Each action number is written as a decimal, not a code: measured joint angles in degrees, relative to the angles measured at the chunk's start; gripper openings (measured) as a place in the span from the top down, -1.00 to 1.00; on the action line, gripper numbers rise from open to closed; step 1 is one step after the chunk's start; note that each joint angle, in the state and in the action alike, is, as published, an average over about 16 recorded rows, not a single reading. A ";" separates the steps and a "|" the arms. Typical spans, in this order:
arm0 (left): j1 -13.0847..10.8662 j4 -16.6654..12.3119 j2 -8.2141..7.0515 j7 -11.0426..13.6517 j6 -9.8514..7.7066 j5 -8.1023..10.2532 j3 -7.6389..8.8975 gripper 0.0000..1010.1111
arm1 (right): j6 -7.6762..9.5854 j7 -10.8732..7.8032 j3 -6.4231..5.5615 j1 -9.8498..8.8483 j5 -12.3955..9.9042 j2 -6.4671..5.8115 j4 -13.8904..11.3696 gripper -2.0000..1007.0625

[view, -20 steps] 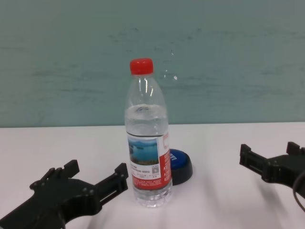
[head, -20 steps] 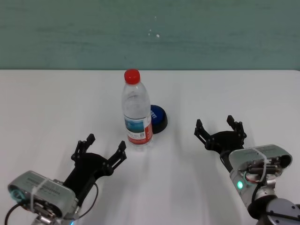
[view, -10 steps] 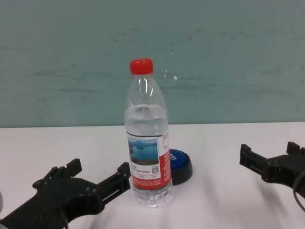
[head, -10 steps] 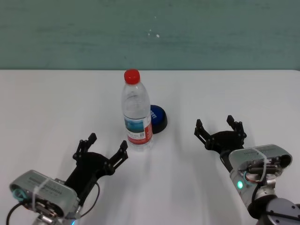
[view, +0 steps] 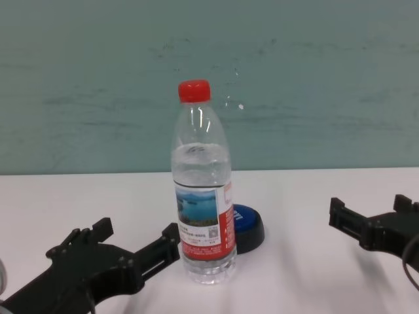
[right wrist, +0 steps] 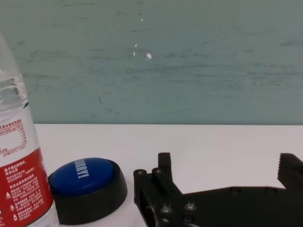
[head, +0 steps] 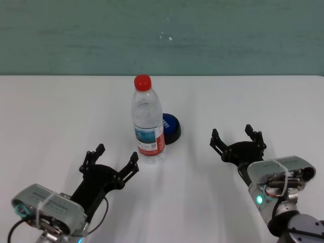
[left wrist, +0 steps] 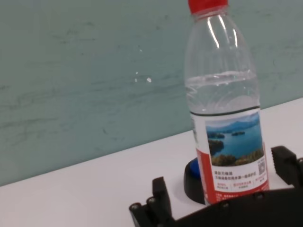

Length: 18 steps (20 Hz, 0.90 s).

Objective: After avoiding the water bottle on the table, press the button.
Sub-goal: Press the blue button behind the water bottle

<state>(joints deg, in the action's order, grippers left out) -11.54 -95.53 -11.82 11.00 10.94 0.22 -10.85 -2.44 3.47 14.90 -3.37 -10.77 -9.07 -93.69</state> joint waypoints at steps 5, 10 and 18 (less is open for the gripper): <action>0.19 0.28 0.12 -0.08 0.14 -0.20 -0.12 -1.00 | 0.00 0.00 0.00 0.00 0.00 0.00 0.00 -0.99; 0.48 0.68 0.31 -0.22 0.24 -0.52 -0.33 -1.00 | 0.00 0.00 0.00 0.00 0.00 0.00 0.00 -0.99; 1.20 1.55 0.86 -0.64 0.24 -1.25 -0.80 -1.00 | 0.00 0.00 0.00 0.00 0.00 0.00 0.00 -0.99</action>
<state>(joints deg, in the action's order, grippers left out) -10.34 -93.98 -10.97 10.36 11.18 -1.02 -11.65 -2.44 3.47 14.90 -3.37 -10.77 -9.07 -93.69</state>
